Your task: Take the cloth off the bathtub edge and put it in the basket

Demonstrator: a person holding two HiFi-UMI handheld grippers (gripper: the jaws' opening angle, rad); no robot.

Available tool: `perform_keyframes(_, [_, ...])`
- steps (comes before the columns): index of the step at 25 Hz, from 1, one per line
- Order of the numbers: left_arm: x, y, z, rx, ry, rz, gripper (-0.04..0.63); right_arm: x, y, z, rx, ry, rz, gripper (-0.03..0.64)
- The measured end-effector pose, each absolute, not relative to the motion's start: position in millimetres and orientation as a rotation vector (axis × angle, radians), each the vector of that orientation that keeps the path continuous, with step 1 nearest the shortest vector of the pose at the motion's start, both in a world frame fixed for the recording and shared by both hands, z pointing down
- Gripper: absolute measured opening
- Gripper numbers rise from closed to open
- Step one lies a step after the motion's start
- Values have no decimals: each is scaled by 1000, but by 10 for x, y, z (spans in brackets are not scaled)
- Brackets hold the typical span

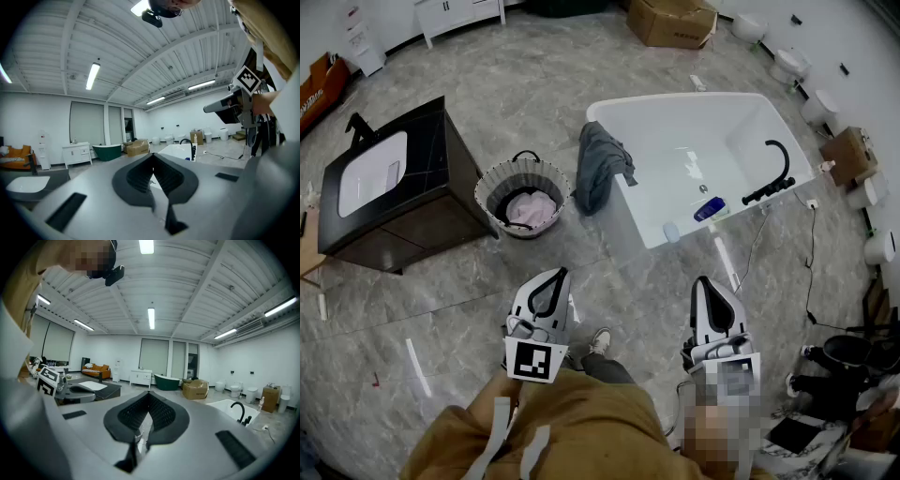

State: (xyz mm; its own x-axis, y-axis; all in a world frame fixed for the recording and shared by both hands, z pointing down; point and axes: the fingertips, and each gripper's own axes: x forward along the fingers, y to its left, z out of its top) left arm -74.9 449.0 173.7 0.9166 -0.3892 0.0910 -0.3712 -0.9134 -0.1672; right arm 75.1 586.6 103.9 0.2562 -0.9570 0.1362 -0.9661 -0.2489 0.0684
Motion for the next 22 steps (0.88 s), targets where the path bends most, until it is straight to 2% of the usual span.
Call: perform_keyframes(22, [-611,4588,1362,-2756,923,-188,5,1369,5797,973,2268,-2067,11,6])
